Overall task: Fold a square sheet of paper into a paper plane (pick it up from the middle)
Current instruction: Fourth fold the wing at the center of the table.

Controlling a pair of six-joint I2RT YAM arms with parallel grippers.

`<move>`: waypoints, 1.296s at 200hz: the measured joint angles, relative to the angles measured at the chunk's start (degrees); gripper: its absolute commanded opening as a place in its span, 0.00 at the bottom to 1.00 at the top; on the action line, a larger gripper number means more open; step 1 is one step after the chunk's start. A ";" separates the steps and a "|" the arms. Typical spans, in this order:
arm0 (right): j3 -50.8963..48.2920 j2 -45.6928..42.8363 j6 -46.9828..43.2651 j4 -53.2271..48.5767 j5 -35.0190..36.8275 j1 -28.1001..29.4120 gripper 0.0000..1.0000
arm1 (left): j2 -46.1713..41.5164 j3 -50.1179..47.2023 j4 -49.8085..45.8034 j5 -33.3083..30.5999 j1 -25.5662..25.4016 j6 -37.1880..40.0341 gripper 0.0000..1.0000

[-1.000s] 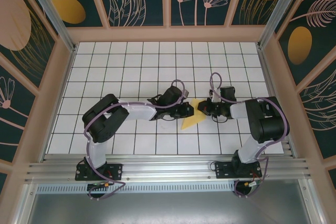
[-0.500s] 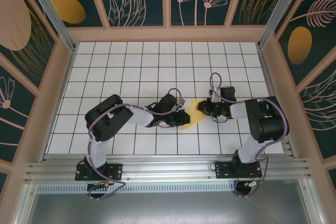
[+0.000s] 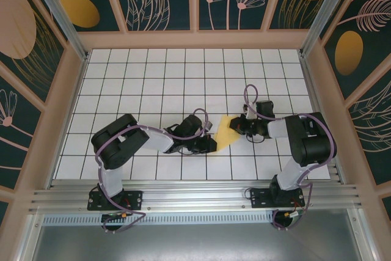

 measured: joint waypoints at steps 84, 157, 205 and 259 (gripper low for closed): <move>0.31 0.15 -0.50 -0.17 -0.50 0.02 0.09 | -2.84 -1.66 -4.26 -0.37 -2.43 4.57 0.08; 10.99 6.64 -8.59 -6.71 -0.87 6.40 0.11 | -21.35 -6.29 -13.64 -12.46 -1.75 2.78 0.15; 17.59 9.35 -13.11 -12.61 -0.57 11.74 0.15 | -33.35 -13.46 -16.13 -24.50 4.85 -1.70 0.25; 16.50 -2.75 -9.97 -16.98 7.39 11.06 0.29 | -24.90 -5.77 -16.52 -24.28 5.25 -0.50 0.28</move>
